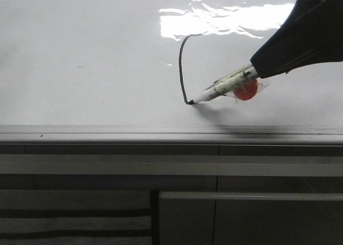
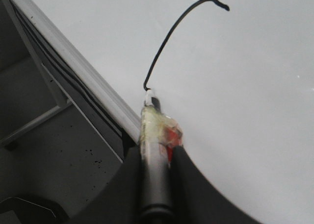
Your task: Write number 0 on whiteboard
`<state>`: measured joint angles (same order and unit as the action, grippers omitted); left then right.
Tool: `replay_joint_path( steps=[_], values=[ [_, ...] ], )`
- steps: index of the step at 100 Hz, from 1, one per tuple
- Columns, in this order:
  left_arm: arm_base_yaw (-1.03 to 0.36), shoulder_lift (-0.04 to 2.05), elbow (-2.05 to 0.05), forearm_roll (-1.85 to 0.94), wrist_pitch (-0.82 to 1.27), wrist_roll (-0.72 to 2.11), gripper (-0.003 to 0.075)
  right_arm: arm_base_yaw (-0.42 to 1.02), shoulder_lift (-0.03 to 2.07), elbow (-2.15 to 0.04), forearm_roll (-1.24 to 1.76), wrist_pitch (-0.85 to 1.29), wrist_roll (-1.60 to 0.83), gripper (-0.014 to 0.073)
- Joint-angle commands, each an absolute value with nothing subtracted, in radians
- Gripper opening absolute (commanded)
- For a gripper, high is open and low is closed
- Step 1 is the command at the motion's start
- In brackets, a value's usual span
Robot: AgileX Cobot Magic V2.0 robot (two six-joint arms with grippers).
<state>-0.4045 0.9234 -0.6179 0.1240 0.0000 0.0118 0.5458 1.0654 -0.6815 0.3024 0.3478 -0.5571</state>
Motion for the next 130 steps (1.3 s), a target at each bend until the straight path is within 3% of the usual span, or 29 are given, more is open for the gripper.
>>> replay_joint_path(
  steps=[1, 130],
  values=[
    [-0.401, 0.91, -0.645, 0.115, -0.072, 0.0, 0.0168, 0.514, 1.053, -0.71, 0.247, 0.246, -0.56, -0.0068],
    [-0.401, 0.91, -0.645, 0.115, -0.072, 0.0, 0.0168, 0.489, 1.049, -0.849, 0.193, 0.232, -0.565, -0.0069]
  ],
)
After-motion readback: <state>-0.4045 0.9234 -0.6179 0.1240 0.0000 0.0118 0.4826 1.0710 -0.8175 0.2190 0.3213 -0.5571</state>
